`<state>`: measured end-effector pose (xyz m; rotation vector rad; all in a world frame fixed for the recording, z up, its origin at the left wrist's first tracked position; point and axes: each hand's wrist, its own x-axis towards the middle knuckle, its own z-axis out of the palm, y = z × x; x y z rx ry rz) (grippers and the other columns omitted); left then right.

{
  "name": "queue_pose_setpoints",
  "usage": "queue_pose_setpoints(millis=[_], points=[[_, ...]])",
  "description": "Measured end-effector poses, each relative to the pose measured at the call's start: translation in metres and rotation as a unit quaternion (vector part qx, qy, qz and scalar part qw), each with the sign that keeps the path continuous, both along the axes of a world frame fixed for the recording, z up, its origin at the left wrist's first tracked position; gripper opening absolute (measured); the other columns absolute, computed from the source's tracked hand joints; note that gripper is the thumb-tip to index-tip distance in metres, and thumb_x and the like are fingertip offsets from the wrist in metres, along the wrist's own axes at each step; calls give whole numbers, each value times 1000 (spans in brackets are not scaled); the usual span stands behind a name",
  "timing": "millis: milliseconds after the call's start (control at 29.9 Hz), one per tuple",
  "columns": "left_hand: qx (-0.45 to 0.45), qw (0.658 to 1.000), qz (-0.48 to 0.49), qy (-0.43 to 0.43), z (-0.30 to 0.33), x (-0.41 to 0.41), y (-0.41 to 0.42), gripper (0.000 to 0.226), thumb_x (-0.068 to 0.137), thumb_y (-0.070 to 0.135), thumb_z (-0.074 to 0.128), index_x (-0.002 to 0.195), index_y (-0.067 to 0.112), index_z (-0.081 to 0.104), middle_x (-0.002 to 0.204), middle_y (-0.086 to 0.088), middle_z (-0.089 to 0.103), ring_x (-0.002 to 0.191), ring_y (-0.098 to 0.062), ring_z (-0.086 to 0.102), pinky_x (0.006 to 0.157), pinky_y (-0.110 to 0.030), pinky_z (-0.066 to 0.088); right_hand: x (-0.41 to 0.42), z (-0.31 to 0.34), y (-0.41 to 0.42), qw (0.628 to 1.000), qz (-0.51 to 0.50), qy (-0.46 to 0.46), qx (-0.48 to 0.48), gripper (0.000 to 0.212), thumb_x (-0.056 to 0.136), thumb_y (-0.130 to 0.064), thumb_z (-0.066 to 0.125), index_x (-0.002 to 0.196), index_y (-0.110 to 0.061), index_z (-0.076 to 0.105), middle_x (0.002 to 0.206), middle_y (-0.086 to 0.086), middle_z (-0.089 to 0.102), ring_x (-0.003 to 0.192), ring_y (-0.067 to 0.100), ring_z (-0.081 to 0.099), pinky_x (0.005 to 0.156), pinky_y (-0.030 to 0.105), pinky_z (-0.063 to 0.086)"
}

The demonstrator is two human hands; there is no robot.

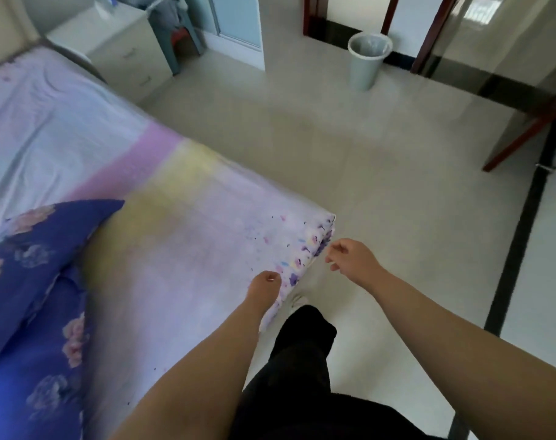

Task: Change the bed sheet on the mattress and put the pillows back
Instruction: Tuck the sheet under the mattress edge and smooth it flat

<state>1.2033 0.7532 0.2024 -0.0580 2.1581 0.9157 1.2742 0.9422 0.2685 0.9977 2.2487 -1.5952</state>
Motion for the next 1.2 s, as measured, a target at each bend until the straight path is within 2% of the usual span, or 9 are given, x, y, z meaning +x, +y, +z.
queue_pose_setpoints(millis=[134,267,368,568,736,802,936,1103,1204], points=[[-10,999,40,-16,-1,-74,39,13,95,21,43,86,21,53,87,-3,55,79,-21,49,71,-26,39,-82,5,54,999,31,-8,0,19,94,-20,52,77,-18,58,78,1,67,61,14,62,53,15,42],[-13,998,66,1,17,-149,81,19,96,23,45,104,16,61,93,-2,57,87,-21,54,76,-26,42,-168,8,100,999,30,-11,-20,9,93,-18,53,91,-12,59,81,2,67,59,13,60,48,17,42],[-25,994,105,5,19,-198,108,28,96,27,46,116,14,60,106,-6,63,98,-26,60,83,-32,48,-227,3,128,998,51,-10,-44,10,94,-19,54,86,-14,58,84,4,67,61,13,62,51,16,42],[-58,977,204,9,-1,-280,165,31,96,26,46,121,14,59,113,-4,61,93,-20,55,83,-29,46,-351,-9,204,986,159,-8,-48,17,94,-19,53,78,-20,58,79,1,65,58,12,59,54,19,43],[-84,960,267,-1,-3,-339,222,28,95,25,44,117,16,59,114,-4,62,90,-20,54,78,-28,45,-456,-5,270,969,245,-13,-19,22,95,-16,52,75,-22,55,73,-4,63,42,-3,55,42,7,38],[-81,960,269,6,3,-359,241,23,96,23,43,112,20,59,111,-3,60,93,-20,55,82,-30,47,-490,-3,277,964,265,-14,-22,22,95,-15,51,75,-22,55,73,-1,63,39,-5,53,42,7,38],[-83,948,306,-7,5,-385,255,34,96,26,43,127,17,56,121,-2,60,108,-22,57,88,-28,44,-544,-6,265,953,298,-17,-58,21,95,-13,51,76,-22,55,75,2,63,40,-3,54,41,7,39],[-83,912,397,-57,-13,-419,237,37,95,24,42,129,16,54,120,-2,60,101,-21,58,85,-29,46,-605,-16,238,921,382,-46,-56,18,96,-16,51,80,-21,56,79,2,66,53,8,56,47,12,41],[-71,892,443,-53,-24,-464,212,37,94,23,42,129,16,53,116,-2,61,93,-18,56,78,-27,43,-668,-20,211,908,416,-38,-48,18,96,-16,50,80,-21,56,78,1,65,47,1,57,45,9,40]])
